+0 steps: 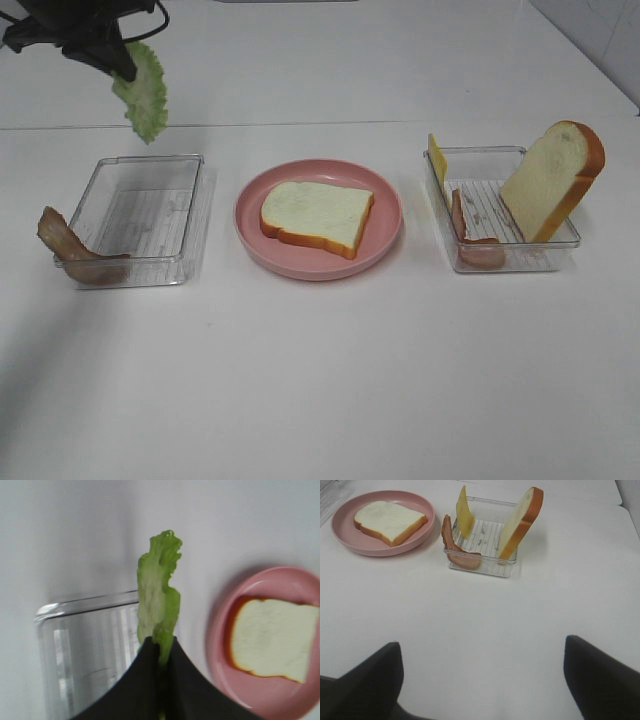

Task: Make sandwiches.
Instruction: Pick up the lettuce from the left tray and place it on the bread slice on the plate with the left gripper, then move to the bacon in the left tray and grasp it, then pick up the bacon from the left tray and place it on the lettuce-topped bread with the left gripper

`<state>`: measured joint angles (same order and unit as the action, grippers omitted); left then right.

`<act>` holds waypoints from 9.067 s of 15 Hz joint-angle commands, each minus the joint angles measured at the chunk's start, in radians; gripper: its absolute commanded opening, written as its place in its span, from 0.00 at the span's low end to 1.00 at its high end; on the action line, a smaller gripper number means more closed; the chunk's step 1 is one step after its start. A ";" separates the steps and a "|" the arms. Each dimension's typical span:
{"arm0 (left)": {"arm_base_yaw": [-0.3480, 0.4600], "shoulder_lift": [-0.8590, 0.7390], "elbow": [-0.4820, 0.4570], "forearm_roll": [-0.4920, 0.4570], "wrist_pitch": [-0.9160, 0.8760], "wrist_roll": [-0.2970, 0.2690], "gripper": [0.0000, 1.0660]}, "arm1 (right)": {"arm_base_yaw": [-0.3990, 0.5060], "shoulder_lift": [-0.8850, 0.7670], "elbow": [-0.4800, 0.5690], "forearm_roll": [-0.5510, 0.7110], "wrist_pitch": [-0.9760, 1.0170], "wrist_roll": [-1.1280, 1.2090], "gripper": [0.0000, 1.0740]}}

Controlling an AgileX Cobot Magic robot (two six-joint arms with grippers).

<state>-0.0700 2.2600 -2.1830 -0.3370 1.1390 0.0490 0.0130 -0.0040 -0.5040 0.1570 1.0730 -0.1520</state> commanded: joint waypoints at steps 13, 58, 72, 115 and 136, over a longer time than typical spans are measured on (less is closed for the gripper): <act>-0.280 0.230 -0.004 -0.607 -0.070 0.225 0.00 | -0.006 -0.020 0.000 0.001 -0.008 -0.006 0.72; -0.069 -0.307 0.211 0.310 0.130 -0.049 0.76 | -0.006 -0.020 0.000 0.001 -0.008 -0.006 0.72; 0.017 -0.452 0.729 0.372 -0.011 -0.150 0.74 | -0.006 -0.020 0.000 0.000 -0.008 -0.006 0.72; 0.008 -0.252 0.451 0.089 0.029 -0.025 0.00 | -0.006 -0.020 0.000 0.000 -0.008 -0.006 0.72; -0.242 0.105 0.320 -0.897 -0.122 0.487 0.00 | -0.006 -0.020 0.000 0.000 -0.008 -0.006 0.72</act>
<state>-0.3090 2.3610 -1.8610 -1.2140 1.0230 0.5230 0.0130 -0.0040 -0.5040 0.1570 1.0730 -0.1520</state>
